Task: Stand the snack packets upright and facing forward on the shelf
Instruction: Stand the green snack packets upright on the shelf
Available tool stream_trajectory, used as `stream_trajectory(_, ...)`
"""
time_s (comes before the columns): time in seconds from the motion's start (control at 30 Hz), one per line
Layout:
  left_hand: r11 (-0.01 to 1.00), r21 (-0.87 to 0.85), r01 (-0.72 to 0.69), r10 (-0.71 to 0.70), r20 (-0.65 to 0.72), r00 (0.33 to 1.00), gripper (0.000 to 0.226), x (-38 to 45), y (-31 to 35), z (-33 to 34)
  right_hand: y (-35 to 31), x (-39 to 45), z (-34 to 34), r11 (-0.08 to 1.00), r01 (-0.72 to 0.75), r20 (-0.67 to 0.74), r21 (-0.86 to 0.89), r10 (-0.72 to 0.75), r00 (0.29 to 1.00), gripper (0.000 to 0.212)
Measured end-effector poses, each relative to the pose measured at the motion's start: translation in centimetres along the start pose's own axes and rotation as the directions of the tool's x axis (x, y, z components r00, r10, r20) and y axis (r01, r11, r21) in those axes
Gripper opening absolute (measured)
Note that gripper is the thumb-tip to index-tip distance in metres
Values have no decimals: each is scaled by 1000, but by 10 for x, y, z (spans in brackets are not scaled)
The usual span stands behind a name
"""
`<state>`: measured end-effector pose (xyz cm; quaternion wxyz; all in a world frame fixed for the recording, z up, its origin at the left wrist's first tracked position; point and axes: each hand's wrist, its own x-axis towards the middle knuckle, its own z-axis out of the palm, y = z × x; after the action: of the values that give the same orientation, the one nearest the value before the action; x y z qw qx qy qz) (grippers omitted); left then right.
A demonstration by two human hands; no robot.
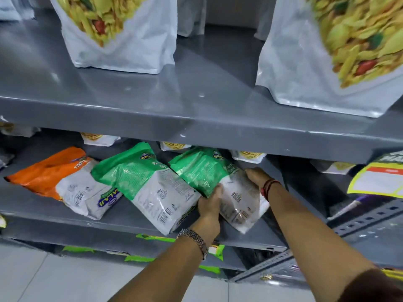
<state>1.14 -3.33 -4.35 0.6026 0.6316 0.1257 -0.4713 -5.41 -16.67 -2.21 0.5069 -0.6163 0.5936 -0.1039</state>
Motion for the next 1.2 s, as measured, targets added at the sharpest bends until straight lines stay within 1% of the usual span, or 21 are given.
stream_trajectory(0.07, 999, -47, 23, -22, 30, 999, 77, 1, -1, -8, 8, -12, -5, 994, -47, 26, 103, 45, 999, 28)
stream_trajectory(0.13, 1000, -1, 24, -23, 39, 999, 83, 1, -7, -19, 22, -20, -11, 962, -126, 60, 242, 115, 992, 28)
stream_trajectory(0.17, 1000, 18, 19, -20, 62, 998, 81, -1, -12, -24, 28, -30, -13, 944, -158, 86, 289, 139, 987, 25)
stream_trajectory(0.27, 998, 52, -28, 22, 125, 992, 65, -10, -20, -37, 49, -50, -16, 888, -200, 111, 414, 168, 979, 16)
stream_trajectory(0.33, 998, 3, -64, 62, 161, 985, 53, -18, -21, -42, 61, -62, -19, 839, -200, 117, 507, 163, 980, 17)
stream_trajectory(0.37, 997, -18, -80, 81, 177, 981, 49, -21, -21, -43, 66, -68, -21, 812, -193, 122, 550, 151, 981, 17)
stream_trajectory(0.43, 992, 9, -125, 121, 184, 975, 47, -28, -20, -44, 75, -77, -27, 778, -161, 104, 608, 123, 987, 15)
stream_trajectory(0.5, 986, 34, -161, 152, 181, 972, 42, -34, -15, -44, 78, -84, -33, 757, -108, 72, 645, 81, 994, 17)
stream_trajectory(0.6, 981, 15, -195, 186, 237, 954, 30, -40, 0, -42, 72, -92, -39, 710, -14, 4, 704, 15, 1000, 20)
stream_trajectory(0.7, 966, -31, -257, 254, 290, 923, 19, -38, 19, -36, 56, -99, -39, 626, 44, -36, 779, -26, 999, 20)
stream_trajectory(0.73, 959, -27, -282, 278, 290, 916, 19, -36, 26, -32, 51, -98, -37, 602, 69, -65, 796, -29, 997, 21)
stream_trajectory(0.8, 944, -8, -329, 319, 270, 908, 23, -29, 35, -27, 45, -95, -32, 593, 118, -134, 796, -17, 991, 25)
stream_trajectory(0.87, 933, 18, -359, 342, 262, 903, 22, -24, 37, -25, 44, -93, -25, 622, 146, -180, 769, -8, 984, 28)
stream_trajectory(0.93, 924, 52, -380, 354, 265, 897, 28, -20, 35, -25, 48, -91, -17, 655, 154, -183, 740, -25, 983, 27)
stream_trajectory(1.0, 921, 74, -382, 347, 286, 893, 28, -22, 31, -29, 52, -90, -14, 669, 156, -174, 727, -40, 984, 26)
stream_trajectory(1.07, 919, 97, -381, 336, 308, 890, 26, -26, 30, -34, 53, -89, -15, 663, 174, -170, 728, -71, 983, 18)
stream_trajectory(1.1, 915, 113, -388, 340, 303, 890, 31, -28, 30, -37, 54, -88, -15, 647, 176, -157, 742, -88, 984, 14)
stream_trajectory(1.17, 895, 152, -420, 372, 266, 889, 41, -38, 28, -43, 55, -86, -17, 610, 149, -119, 778, -90, 989, 26)
stream_trajectory(1.2, 887, 164, -431, 392, 226, 892, 42, -43, 24, -47, 56, -86, -19, 619, 131, -101, 775, -83, 991, 32)
